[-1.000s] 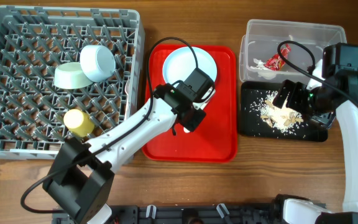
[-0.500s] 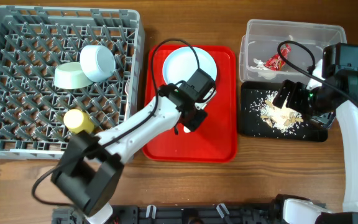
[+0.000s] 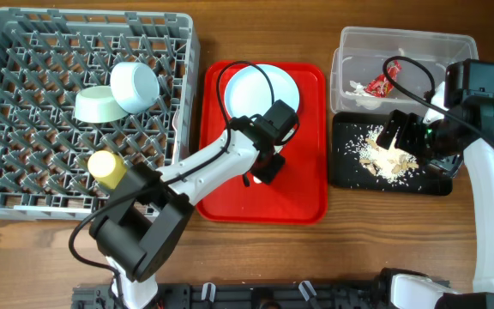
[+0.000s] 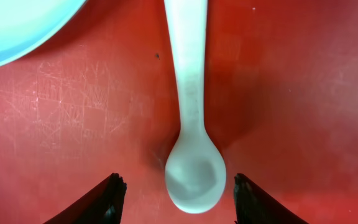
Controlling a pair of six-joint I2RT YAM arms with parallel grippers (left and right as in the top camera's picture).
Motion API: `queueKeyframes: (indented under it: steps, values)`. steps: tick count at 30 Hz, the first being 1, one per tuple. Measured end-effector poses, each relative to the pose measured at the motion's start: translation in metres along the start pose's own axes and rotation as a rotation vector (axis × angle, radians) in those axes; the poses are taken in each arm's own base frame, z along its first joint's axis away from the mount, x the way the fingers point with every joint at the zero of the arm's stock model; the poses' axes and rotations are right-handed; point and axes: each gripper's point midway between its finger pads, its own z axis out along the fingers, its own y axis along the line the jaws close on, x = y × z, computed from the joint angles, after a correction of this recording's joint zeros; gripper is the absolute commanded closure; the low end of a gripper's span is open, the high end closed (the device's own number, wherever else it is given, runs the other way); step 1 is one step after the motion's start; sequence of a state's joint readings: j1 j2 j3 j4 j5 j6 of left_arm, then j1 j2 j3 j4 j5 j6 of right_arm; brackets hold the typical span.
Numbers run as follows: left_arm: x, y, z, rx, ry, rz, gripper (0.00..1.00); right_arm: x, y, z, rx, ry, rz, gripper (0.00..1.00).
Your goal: Sort waste into correct bins and load items into the dishwasher rack
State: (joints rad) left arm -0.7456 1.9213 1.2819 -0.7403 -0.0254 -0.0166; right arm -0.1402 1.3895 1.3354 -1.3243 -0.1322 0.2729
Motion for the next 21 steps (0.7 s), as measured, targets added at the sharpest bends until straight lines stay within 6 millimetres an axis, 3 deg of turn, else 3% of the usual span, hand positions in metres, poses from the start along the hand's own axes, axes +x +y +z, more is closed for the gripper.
queueKeyframes:
  steps: [8,21]
  values:
    - [0.006,-0.004,0.016,-0.005,0.038,0.009,0.42,0.000,0.000,0.000,0.000,0.000,-0.003,0.00]
    - [0.002,-0.017,0.018,-0.056,0.013,0.067,0.42,0.000,0.000,0.000,0.000,0.000,-0.010,0.00]
